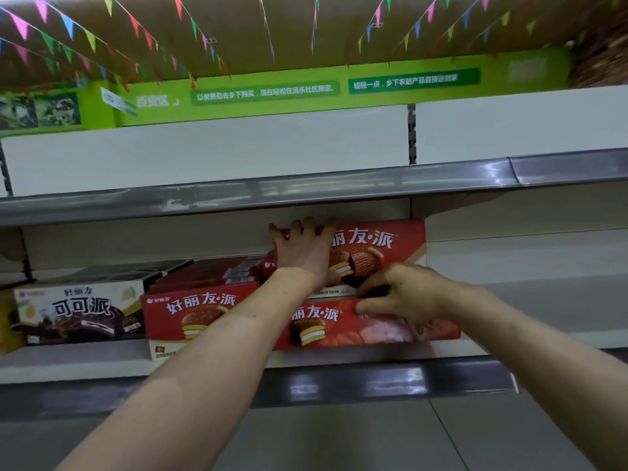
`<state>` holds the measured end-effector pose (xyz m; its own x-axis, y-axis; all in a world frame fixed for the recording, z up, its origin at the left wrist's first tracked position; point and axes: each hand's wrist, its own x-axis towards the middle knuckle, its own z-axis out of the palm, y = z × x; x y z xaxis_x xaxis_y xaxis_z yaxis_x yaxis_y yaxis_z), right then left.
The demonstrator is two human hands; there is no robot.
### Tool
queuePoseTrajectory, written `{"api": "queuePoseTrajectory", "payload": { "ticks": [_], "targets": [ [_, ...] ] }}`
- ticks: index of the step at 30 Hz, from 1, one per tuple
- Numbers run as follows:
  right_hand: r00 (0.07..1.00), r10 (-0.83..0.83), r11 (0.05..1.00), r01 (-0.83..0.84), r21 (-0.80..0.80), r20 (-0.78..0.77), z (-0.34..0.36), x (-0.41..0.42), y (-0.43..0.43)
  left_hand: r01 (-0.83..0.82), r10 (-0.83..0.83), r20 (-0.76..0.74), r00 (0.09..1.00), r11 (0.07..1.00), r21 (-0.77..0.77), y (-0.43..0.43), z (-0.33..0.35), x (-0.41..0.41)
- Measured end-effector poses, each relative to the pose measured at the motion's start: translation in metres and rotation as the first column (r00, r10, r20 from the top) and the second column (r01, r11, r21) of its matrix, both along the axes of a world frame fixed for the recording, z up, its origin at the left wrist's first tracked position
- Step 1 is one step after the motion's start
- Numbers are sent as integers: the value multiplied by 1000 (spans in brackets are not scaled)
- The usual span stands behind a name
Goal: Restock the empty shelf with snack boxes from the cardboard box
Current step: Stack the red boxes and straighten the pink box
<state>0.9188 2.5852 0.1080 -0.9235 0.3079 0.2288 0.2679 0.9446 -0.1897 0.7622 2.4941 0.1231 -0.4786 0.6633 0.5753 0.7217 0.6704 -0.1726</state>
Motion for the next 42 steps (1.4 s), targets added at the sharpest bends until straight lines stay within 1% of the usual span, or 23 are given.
{"api": "queuePoseTrajectory", "payload": {
  "ticks": [5,8,10,12,14,15,17,19,21,23,26,29,31,33,36,40,41,42],
  "targets": [
    [990,-21,990,1,-143,-137,-2,-7,10,19,-19,9,1000,999,-35,1,10,-5],
    [977,-24,993,-2,-122,-212,0,-8,10,45,-44,28,999,998,-52,1,14,-9],
    [965,-8,999,-1,-36,-262,-4,-8,9,58,-56,40,998,997,-54,1,15,-11],
    [936,48,993,-8,117,-349,-18,-7,9,64,-61,48,997,996,-55,1,15,-12],
    [859,213,943,-56,328,-466,-37,-9,9,61,-58,52,997,996,-57,1,14,-11],
    [817,302,900,-74,429,-491,-43,-12,9,58,-55,50,997,997,-56,1,14,-11],
    [780,414,809,-79,582,-469,-52,-16,10,51,-48,46,998,997,-57,1,13,-11],
    [784,448,767,-90,635,-430,-56,-14,11,45,-41,53,998,997,-66,1,13,-11],
    [843,420,750,-114,652,-336,-58,-7,14,42,-38,54,998,997,-64,1,12,-11],
    [900,357,718,-93,690,-249,-57,-4,15,35,-32,47,998,998,-56,2,11,-11],
    [918,319,734,-83,674,-235,-54,-7,11,19,-17,37,999,998,-53,2,10,-10],
    [892,357,728,-81,681,-276,-52,-3,2,9,-8,27,1000,999,-49,0,11,-4],
    [879,382,714,-85,695,-285,-51,5,-8,-10,9,-16,1000,999,-54,0,10,0],
    [874,397,707,-97,701,-280,-47,13,-14,-31,27,-49,998,996,-87,1,8,4],
    [877,390,745,-121,656,-281,-43,21,-14,-49,42,-53,998,988,-143,2,9,6],
    [899,353,779,-129,613,-260,-39,31,-15,-24,10,-72,997,979,-200,1,11,3],
    [900,353,787,-139,601,-254,-37,32,-17,4,-16,-55,998,974,-226,1,11,1],
    [901,354,799,-152,582,-250,-35,32,-19,38,-41,-6,999,964,-263,1,11,-3]
  ]
}}
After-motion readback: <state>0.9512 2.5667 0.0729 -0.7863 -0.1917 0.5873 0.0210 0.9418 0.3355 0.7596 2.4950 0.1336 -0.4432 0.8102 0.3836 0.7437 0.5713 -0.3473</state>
